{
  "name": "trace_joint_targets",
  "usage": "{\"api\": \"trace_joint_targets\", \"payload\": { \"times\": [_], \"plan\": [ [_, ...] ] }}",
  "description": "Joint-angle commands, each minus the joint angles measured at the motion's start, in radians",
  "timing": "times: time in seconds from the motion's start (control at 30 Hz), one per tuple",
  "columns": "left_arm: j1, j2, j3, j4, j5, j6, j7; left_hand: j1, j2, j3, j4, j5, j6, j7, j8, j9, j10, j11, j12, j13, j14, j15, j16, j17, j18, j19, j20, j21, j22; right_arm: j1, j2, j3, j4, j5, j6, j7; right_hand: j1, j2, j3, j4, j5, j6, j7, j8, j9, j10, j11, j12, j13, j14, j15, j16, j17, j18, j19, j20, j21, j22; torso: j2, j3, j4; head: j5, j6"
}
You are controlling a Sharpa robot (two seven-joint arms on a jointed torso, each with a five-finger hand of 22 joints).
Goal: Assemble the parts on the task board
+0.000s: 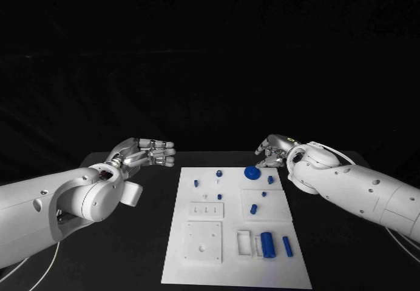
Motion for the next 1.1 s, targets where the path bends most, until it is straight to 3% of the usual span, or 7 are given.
{"api": "trace_joint_targets", "payload": {
  "times": [0.03,0.17,0.53,0.83,1.1],
  "plan": [
    [0.001,0.004,0.001,-0.002,-0.004,0.016,0.006,0.004,-0.009,0.006,-0.002,0.002,-0.006,0.000,-0.004,0.001,-0.006,-0.003,0.003,0.002,-0.005,0.000,-0.003,-0.001,-0.003,-0.007,0.000,0.001,0.001,-0.001,0.015,0.001,-0.023,0.058,0.080,0.060,-0.003,0.003,-0.021,0.007,0.013,-0.014,0.003,0.002,0.001,0.016,0.003,0.052,0.064,-0.010,0.002,0.005,0.049,-0.003,0.034,0.010,0.041,0.042,0.001,0.0007,0.0019,-0.002,-0.004],
    [0.001,0.006,0.001,-0.004,-0.004,0.017,0.006,0.004,-0.009,0.006,-0.002,0.002,-0.006,0.000,-0.004,0.001,-0.006,-0.003,0.003,0.002,-0.005,0.000,-0.003,-0.001,-0.003,-0.007,0.000,0.001,0.001,-0.003,0.039,0.001,-0.058,0.059,0.090,0.069,0.000,-0.002,-0.034,0.019,0.022,-0.027,0.006,0.002,0.001,0.026,0.006,0.081,0.101,-0.010,0.005,-0.001,0.106,-0.004,0.036,0.013,0.075,0.085,0.001,-0.0002,0.0035,-0.003,-0.006],
    [0.001,0.009,0.000,-0.006,-0.010,0.020,0.005,0.003,-0.010,0.006,-0.003,0.001,-0.007,0.000,-0.004,0.001,-0.007,-0.003,0.003,0.002,-0.008,0.001,-0.003,-0.001,-0.003,-0.009,0.001,0.005,0.002,-0.011,0.074,0.001,-0.110,0.041,0.093,0.075,0.003,-0.003,-0.037,0.032,0.022,-0.035,0.007,0.001,0.000,0.030,0.007,0.084,0.112,-0.001,0.006,-0.016,0.169,-0.006,0.047,0.014,0.070,0.134,0.006,0.0048,0.0146,-0.013,-0.008],
    [0.001,0.008,0.000,-0.006,-0.013,0.021,0.004,0.003,-0.010,0.006,-0.003,0.001,-0.007,0.000,-0.004,0.001,-0.007,-0.003,0.003,0.002,-0.008,0.001,-0.003,-0.001,-0.003,-0.009,0.001,0.005,0.002,-0.019,0.083,0.000,-0.136,0.021,0.102,0.068,-0.003,0.002,-0.030,0.021,0.030,-0.018,0.005,0.001,0.001,0.046,0.006,0.126,0.149,0.001,0.006,0.005,0.209,-0.010,0.050,0.014,0.100,0.142,0.006,0.0060,0.0139,-0.011,-0.012],
    [0.001,0.007,0.000,-0.006,-0.016,0.023,0.001,0.002,-0.010,0.006,-0.004,0.002,-0.007,0.000,-0.004,0.001,-0.007,-0.002,0.003,0.002,-0.008,0.001,-0.003,-0.001,-0.002,-0.012,0.001,0.008,0.001,-0.022,0.085,0.000,-0.145,0.016,0.102,0.060,-0.002,0.005,-0.017,0.017,0.026,-0.017,0.006,0.001,0.001,0.049,0.007,0.134,0.156,0.003,0.007,0.009,0.222,-0.011,0.049,0.015,0.111,0.144,0.006,0.0047,0.0132,-0.010,-0.015]
  ]
}}
